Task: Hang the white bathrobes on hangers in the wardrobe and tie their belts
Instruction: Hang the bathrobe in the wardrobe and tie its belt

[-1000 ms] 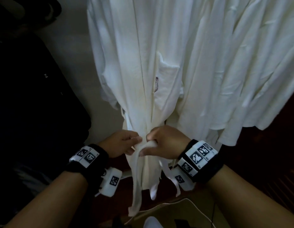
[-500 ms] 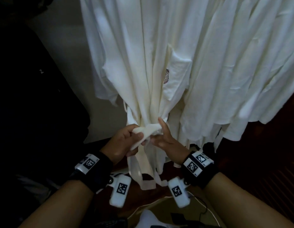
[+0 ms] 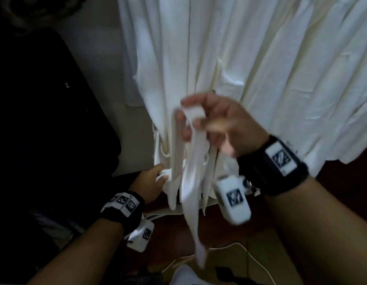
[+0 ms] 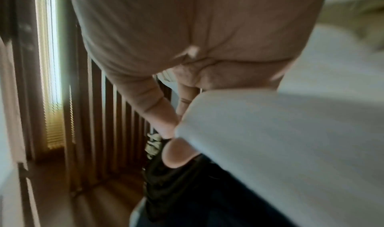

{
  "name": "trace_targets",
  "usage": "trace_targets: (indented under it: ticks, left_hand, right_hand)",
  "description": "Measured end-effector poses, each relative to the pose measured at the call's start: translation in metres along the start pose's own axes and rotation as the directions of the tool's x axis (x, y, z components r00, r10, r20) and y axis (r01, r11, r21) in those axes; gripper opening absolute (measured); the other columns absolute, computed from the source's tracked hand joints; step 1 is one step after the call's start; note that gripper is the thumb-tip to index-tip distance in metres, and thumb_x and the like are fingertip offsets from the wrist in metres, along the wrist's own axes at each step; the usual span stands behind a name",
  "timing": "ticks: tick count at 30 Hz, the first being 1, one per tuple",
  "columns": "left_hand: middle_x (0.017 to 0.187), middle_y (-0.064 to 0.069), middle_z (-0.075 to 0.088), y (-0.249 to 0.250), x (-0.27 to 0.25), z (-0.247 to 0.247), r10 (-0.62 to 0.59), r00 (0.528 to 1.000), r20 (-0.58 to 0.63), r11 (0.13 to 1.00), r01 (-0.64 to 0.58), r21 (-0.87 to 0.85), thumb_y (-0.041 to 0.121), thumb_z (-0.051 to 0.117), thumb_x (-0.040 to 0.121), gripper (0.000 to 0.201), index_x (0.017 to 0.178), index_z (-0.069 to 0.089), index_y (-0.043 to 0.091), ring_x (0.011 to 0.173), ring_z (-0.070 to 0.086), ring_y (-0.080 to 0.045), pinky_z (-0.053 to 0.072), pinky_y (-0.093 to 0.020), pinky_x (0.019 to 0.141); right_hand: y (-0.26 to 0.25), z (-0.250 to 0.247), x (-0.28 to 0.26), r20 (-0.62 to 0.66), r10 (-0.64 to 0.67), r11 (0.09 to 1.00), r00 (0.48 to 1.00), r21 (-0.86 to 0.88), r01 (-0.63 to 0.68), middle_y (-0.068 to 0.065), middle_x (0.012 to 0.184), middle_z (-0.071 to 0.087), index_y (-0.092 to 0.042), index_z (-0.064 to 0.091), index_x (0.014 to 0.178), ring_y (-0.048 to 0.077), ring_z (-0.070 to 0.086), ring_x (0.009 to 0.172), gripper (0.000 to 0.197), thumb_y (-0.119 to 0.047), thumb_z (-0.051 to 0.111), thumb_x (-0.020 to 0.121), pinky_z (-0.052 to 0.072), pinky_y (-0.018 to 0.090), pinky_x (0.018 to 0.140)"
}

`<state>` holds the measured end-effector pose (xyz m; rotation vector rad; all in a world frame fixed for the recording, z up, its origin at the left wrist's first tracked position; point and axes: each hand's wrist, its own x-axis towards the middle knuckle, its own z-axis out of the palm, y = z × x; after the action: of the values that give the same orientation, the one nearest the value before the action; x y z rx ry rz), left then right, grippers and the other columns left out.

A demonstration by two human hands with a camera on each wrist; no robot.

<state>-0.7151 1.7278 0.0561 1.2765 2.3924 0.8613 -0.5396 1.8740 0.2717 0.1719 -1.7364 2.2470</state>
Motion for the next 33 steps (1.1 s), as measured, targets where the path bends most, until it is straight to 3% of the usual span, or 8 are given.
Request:
trace_targets:
  ticks: [5, 11, 14, 17, 22, 24, 28, 33]
  left_hand:
    - [0.099, 0.0, 0.067, -0.003, -0.015, -0.01, -0.029, 0.999, 0.027, 0.997, 0.031, -0.068, 0.041, 0.046, 0.093, 0.028, 0.108, 0.058, 0.021, 0.091, 0.063, -0.017, 0.051, -0.036, 0.083]
    - [0.076, 0.007, 0.059, -0.001, -0.043, -0.034, 0.109, 0.994, 0.03, 0.966, -0.098, -0.238, 0.039, 0.054, 0.092, 0.025, 0.085, 0.055, 0.015, 0.072, 0.059, -0.01, 0.046, -0.032, 0.067]
    - [0.064, 0.008, 0.048, 0.015, -0.055, -0.05, 0.075, 0.997, 0.014, 0.861, -0.058, -0.505, 0.029, 0.057, 0.091, 0.025, 0.084, 0.054, 0.005, 0.055, 0.046, -0.005, 0.037, -0.02, 0.053]
    - [0.063, 0.012, 0.048, 0.022, -0.056, -0.054, 0.132, 0.991, 0.036, 0.877, -0.1, -0.47, 0.024, 0.054, 0.092, 0.019, 0.078, 0.054, 0.012, 0.056, 0.044, 0.002, 0.035, -0.015, 0.054]
    - [0.063, 0.009, 0.044, 0.02, -0.055, -0.047, 0.152, 0.988, 0.038, 0.861, -0.113, -0.496, 0.03, 0.054, 0.093, 0.039, 0.077, 0.047, -0.004, 0.057, 0.042, -0.001, 0.034, -0.015, 0.053]
    - [0.059, 0.007, 0.043, 0.016, -0.056, -0.046, 0.139, 0.989, 0.052, 0.862, -0.095, -0.498, 0.028, 0.053, 0.093, 0.037, 0.076, 0.045, -0.004, 0.052, 0.041, -0.002, 0.033, -0.016, 0.05]
    - [0.057, 0.007, 0.044, 0.015, -0.054, -0.043, 0.086, 0.994, 0.072, 0.838, -0.033, -0.545, 0.03, 0.055, 0.089, 0.037, 0.082, 0.05, -0.006, 0.048, 0.04, -0.003, 0.032, -0.018, 0.046]
    - [0.06, -0.003, 0.044, 0.02, -0.051, -0.043, 0.058, 0.993, 0.101, 0.793, 0.016, -0.61, 0.036, 0.059, 0.085, 0.038, 0.081, 0.052, -0.001, 0.047, 0.041, -0.007, 0.032, -0.02, 0.044]
  right_hand:
    - [-0.04, 0.012, 0.087, 0.024, -0.342, 0.92, 0.939, -0.197, 0.34, 0.014, 0.108, 0.064, 0.001, 0.051, 0.127, 0.024, 0.062, 0.099, 0.049, 0.014, 0.057, 0.08, 0.05, 0.036, 0.082]
    - [0.014, -0.018, 0.127, 0.098, -0.558, 0.349, 0.824, -0.873, 0.34, -0.001, 0.114, 0.071, -0.016, 0.071, 0.114, 0.007, 0.064, 0.106, 0.03, -0.009, 0.058, 0.088, 0.05, 0.021, 0.091]
    - [0.105, -0.043, 0.092, 0.032, 0.153, 0.127, 0.988, -0.992, 0.012, 0.009, 0.117, 0.069, -0.016, 0.07, 0.117, 0.022, 0.063, 0.106, 0.029, -0.021, 0.055, 0.092, 0.044, 0.023, 0.091]
    - [0.16, -0.035, 0.05, -0.182, 0.736, -0.202, 0.652, -0.978, -0.045, 0.008, 0.12, 0.066, -0.017, 0.066, 0.12, 0.027, 0.062, 0.112, 0.029, -0.022, 0.058, 0.093, 0.048, 0.031, 0.089]
    - [0.126, -0.026, 0.056, 0.085, 0.562, 0.575, 0.823, -0.756, -0.314, 0.007, 0.087, 0.071, -0.019, 0.069, 0.081, 0.025, 0.068, 0.088, 0.017, -0.003, 0.066, 0.086, 0.055, 0.034, 0.085]
    - [0.102, -0.035, 0.055, -0.148, 0.284, 0.769, 0.947, -0.556, -0.317, 0.008, 0.081, 0.072, -0.019, 0.063, 0.072, 0.024, 0.069, 0.08, 0.024, 0.001, 0.065, 0.084, 0.055, 0.031, 0.071]
    - [0.083, -0.055, 0.026, -0.302, -0.269, 0.481, 0.915, -0.865, -0.144, -0.008, 0.071, 0.059, -0.022, 0.057, 0.081, 0.005, 0.054, 0.061, 0.015, -0.01, 0.066, 0.081, 0.046, 0.024, 0.062]
    - [0.122, -0.058, -0.036, -0.208, 0.163, 0.106, 0.964, -0.968, -0.227, -0.008, 0.116, 0.037, -0.033, 0.042, 0.126, 0.008, 0.047, 0.097, 0.083, -0.072, 0.07, 0.059, 0.048, 0.03, 0.082]
